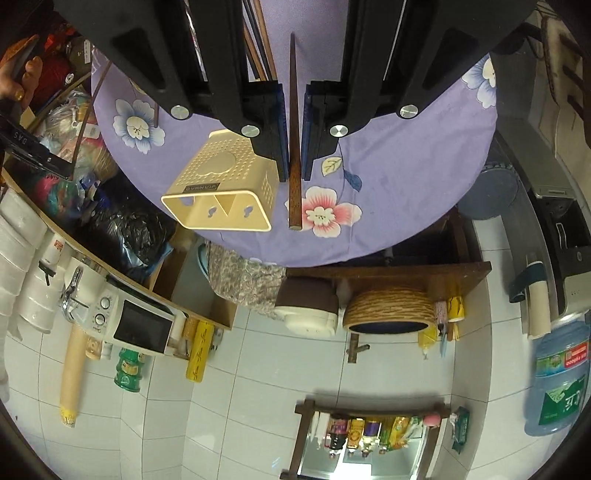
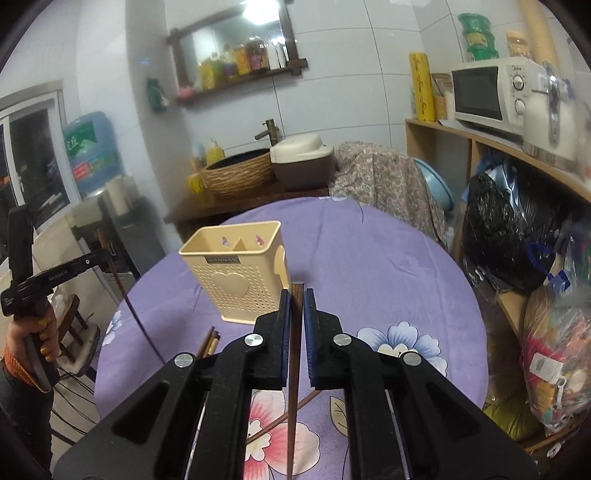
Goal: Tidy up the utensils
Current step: 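Lift both chopsticks over the cream basket and open both tools to drop them in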
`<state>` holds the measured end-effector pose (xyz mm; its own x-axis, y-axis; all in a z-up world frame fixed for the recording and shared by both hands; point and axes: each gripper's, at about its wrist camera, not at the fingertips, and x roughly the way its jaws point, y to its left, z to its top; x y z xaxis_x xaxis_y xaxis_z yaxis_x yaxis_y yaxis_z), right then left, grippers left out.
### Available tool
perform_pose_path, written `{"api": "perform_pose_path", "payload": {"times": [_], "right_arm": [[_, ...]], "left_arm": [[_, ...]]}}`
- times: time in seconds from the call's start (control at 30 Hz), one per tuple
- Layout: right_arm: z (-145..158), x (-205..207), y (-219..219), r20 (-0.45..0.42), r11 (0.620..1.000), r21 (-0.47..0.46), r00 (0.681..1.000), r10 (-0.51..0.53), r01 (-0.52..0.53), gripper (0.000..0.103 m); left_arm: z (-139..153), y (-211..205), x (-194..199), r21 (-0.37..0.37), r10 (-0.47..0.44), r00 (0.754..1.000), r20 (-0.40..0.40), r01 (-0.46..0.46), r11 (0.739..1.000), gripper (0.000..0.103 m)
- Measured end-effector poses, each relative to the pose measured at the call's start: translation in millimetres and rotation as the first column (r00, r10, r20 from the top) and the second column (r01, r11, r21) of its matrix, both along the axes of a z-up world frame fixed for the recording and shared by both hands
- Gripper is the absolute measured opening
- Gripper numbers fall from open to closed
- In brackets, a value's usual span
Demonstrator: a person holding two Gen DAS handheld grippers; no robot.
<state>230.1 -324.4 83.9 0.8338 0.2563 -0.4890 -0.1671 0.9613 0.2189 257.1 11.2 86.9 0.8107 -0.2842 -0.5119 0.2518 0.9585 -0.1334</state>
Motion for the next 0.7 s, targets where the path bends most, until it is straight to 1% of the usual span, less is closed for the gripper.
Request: {"api": "perform_pose_path", "payload": {"times": [0.07,0.2,0.3,0.37,0.47,0.5,0.53,0.57,0.6,0.63,0.7], "right_arm": [[4,-1,0,0.008,1.0,-0.004,1.0,-0.005,0.005,0.008],[9,-2,-2,0.011,1.0,-0.004,1.0,0.001,-0.001,0.008],[18,-3,-6,0.034,1.0,0.008,0.999,-0.001,0.0,0.008],[28,-3,-7,0.061,1.0,0.0,0.998,-0.006,0.006,0.008],[57,3,-5,0.116,1.0,0.0,0.993,0.001,-0.001,0.008],[75,8,-1,0.149,1.0,-0.002,0.989,0.008,-0.007,0.008],[86,10,2,0.173,1.0,-0.005,0.985,0.011,-0.01,0.008],[105,15,6,0.212,1.0,-0.008,0.977,0.014,-0.013,0.008],[118,19,9,0.237,1.0,-0.009,0.971,0.015,-0.013,0.008],[136,24,14,0.265,1.0,-0.01,0.964,0.017,-0.015,0.008],[161,33,22,0.307,1.0,-0.018,0.952,0.013,-0.008,0.008]], "left_arm": [[-1,1,-1,0.016,0.011,1.0,0.014,-0.011,1.0,0.008],[1,5,-3,0.008,0.011,1.0,0.017,-0.011,1.0,0.008],[12,9,-6,0.011,0.016,0.999,0.043,-0.016,1.0,0.008],[24,10,-5,0.002,0.014,0.998,0.059,-0.014,1.0,0.008],[50,9,-1,-0.025,0.009,0.996,0.094,-0.007,1.0,0.008],[66,6,1,-0.035,0.007,0.992,0.123,-0.002,0.999,0.008],[80,2,1,-0.039,0.003,0.988,0.152,0.002,0.999,0.008],[90,-1,1,-0.042,0.001,0.984,0.176,0.007,0.999,0.008],[106,-5,1,-0.049,0.0,0.978,0.21,0.011,0.999,0.008],[119,-8,0,-0.06,-0.001,0.972,0.235,0.016,0.998,0.008],[143,-15,2,-0.088,0.001,0.96,0.281,0.025,0.996,0.008]]}}
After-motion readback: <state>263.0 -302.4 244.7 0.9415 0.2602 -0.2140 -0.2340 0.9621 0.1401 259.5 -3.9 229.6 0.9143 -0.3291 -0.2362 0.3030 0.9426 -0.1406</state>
